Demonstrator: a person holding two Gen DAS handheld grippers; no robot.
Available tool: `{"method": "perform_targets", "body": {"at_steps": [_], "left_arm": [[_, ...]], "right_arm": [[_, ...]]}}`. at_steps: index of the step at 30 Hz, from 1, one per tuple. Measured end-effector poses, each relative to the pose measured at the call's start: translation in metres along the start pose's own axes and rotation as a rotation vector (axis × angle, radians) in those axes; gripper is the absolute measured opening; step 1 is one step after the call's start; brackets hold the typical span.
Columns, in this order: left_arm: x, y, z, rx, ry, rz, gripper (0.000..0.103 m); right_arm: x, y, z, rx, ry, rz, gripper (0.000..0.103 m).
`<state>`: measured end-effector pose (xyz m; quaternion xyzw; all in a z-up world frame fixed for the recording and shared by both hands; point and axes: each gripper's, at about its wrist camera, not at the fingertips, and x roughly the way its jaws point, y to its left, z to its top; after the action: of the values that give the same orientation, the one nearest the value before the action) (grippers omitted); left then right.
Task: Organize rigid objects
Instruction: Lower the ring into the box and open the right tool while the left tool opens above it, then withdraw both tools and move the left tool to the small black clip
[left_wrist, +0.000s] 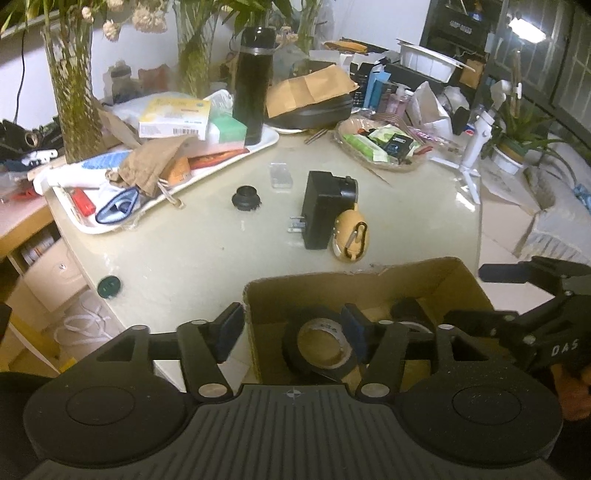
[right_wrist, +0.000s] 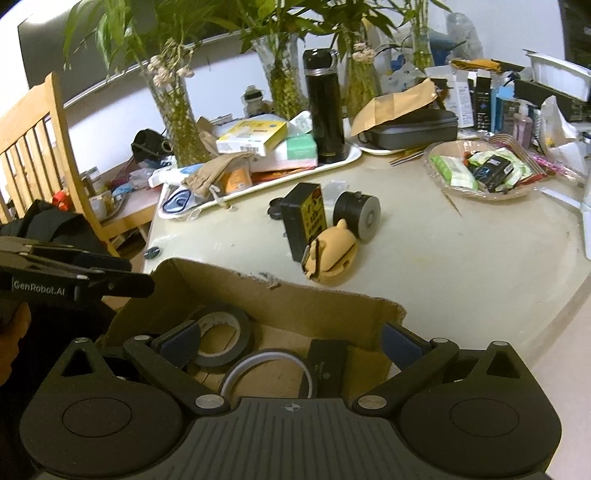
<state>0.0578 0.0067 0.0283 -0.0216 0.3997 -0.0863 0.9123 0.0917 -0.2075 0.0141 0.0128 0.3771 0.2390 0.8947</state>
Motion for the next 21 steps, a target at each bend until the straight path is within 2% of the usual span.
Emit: {"method": "perform_targets", "body": {"at_steps": [1,2,13,21], "left_arm": [[-0.001,0.0,0.0,0.004,-0.008,0.009,0.07],[-0.002,0.0,0.001,0.009,-0.016,0.021,0.071],[0.004,0.006,0.015,0.033,-0.004,0.096,0.072],[0.016,0.017,0.025,0.016,0.025,0.104,0.072]], "right_arm": [[0.0,-0.001,0.001,0.006,-0.005,-0.004,0.103],[-0.001,-0.003,0.001,0.011,-0.009,-0.009,0.103],[0.002,-0.017,0.006,0.054,-0.028,-0.091,0.103],[0.013,-0.022,0.013,0.042,-0.022,-0.12,0.103]]}}
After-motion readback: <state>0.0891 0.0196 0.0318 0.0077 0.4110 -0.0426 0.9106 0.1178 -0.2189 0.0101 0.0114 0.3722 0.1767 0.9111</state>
